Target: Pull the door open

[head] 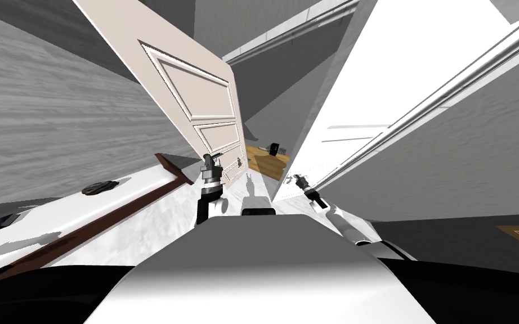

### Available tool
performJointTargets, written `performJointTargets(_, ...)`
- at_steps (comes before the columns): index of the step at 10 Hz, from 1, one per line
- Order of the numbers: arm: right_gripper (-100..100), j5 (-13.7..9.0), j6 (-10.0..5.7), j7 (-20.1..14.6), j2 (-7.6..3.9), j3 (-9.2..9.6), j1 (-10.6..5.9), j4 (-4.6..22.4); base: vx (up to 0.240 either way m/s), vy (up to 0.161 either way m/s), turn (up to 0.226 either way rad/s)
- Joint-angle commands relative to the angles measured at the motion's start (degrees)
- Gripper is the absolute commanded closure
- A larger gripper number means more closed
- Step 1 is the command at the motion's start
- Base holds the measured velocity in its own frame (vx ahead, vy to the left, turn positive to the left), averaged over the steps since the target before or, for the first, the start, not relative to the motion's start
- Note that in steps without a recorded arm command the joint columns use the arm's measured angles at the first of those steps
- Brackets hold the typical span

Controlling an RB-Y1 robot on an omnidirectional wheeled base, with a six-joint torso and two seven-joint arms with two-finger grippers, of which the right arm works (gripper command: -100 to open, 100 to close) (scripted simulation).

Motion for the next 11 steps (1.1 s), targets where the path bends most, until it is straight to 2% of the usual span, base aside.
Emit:
performJointTargets(1, 100, 0.0, 0.0, 0.0, 0.0, 0.0, 0.0, 0.0, -0.091, -0.029, 0.017)
performJointTargets(2, 100, 0.1, -1.84, -0.7, -0.85, 0.44, 0.91, 0.4, -0.15, -0.074, 0.118)
performJointTargets(3, 100, 0.1, -2.38, -0.9, -1.12, 0.52, 1.12, 0.5, -0.166, -0.103, 0.139)
performJointTargets(5, 100, 0.1, -4.84, -1.6, -2.36, 0.85, 2.1, 1.0, -0.197, -0.112, 0.151)
performJointTargets(9, 100, 0.1, -8.57, -2.8, -4.24, 1.36, 3.59, 1.8, -0.148, -0.088, 0.114)
performJointTargets(11, 100, 0.1, -9.91, -3.3, -4.91, 1.54, 4.12, 2.1, -0.157, -0.094, 0.083)
